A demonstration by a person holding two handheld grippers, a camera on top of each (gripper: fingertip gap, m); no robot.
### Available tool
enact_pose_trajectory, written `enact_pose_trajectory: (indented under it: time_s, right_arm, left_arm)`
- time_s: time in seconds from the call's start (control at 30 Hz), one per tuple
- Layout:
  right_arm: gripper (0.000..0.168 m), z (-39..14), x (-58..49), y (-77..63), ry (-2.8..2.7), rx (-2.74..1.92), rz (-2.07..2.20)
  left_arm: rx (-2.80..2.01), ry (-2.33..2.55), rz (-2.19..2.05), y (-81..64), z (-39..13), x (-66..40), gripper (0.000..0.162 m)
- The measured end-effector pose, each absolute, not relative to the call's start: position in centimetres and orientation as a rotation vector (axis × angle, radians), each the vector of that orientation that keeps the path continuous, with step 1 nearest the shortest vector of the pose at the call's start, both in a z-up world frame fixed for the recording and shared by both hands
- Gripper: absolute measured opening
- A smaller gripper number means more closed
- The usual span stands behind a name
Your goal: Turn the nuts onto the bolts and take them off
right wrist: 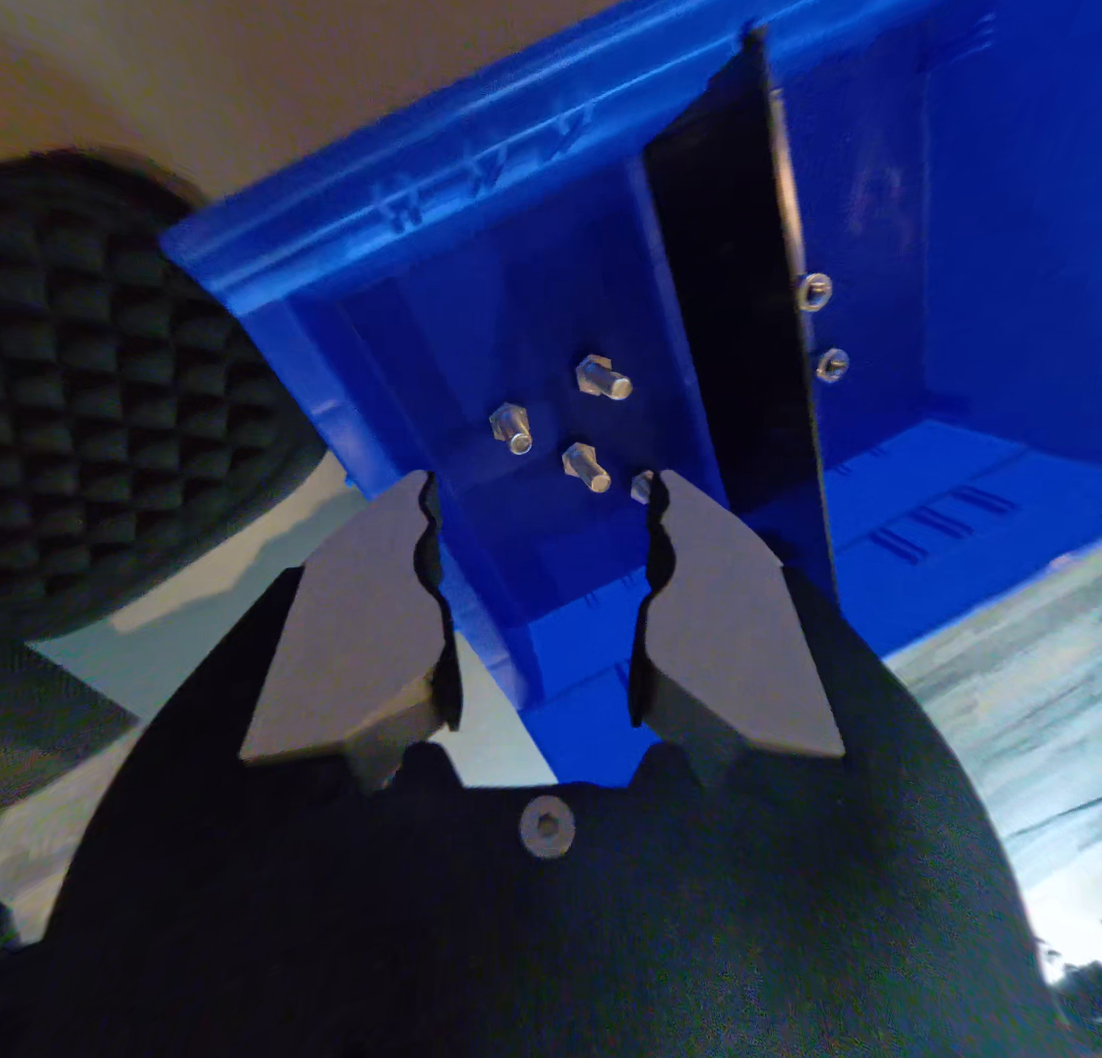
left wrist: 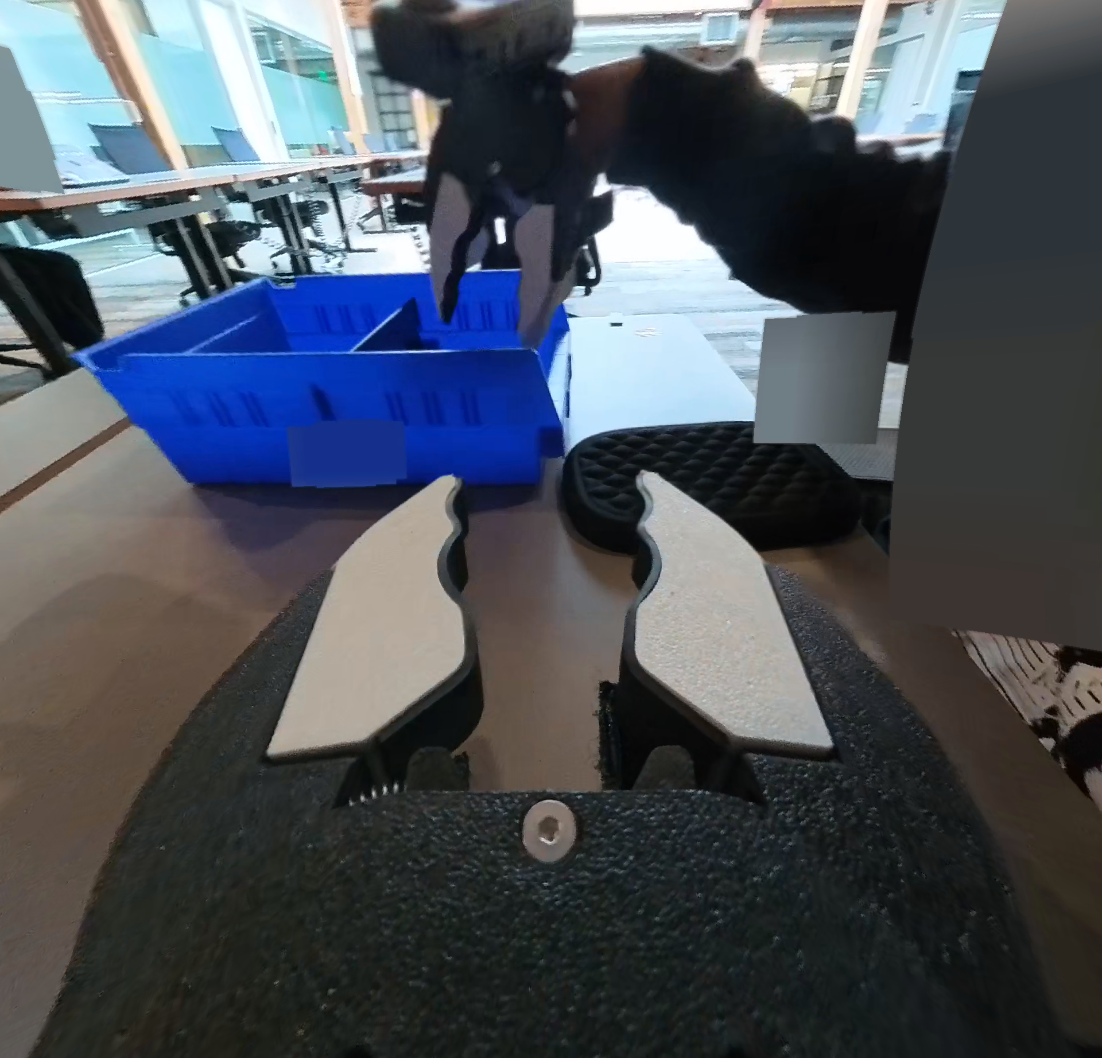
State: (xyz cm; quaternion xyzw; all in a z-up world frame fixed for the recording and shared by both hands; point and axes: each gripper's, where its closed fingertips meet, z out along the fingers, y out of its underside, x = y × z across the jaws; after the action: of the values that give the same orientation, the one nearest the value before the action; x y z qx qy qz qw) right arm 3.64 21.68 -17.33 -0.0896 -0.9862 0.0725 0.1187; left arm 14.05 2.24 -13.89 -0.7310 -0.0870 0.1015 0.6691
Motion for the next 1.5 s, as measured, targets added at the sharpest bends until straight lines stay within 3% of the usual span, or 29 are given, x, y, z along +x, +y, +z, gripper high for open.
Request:
enact_pose_trajectory:
  time_s: [0.27,0.57,0.7,1.07,1.5]
  right_arm:
    - [0.101,-13.2,3.6,20.5,-2.588,-0.694,0.654]
    - [0.122,-8.8,3.3,19.6,-2.141,-0.968,1.097]
    - [0.128,-8.0,3.7,20.3,-2.004,-1.049,1.135]
    - [0.126,-7.3,5.3,24.9,-1.806,-1.195,1.092]
    - [0.121,-9.5,6.8,26.9,-1.794,-1.276,1.070]
  left_arm:
    - [-1.614,-0.583,0.553,-2.4,-11.1,10.0,0.066]
    - [-1.524,-0.984,0.932,-11.7,-6.9,11.0,0.088]
    - [-1.505,-1.203,1.114,-16.9,-6.1,12.9,0.089]
    - [-1.438,-1.652,1.277,-27.2,-6.4,20.1,0.083]
    - [-1.410,-1.768,1.274,-30.0,-8.2,24.7,0.078]
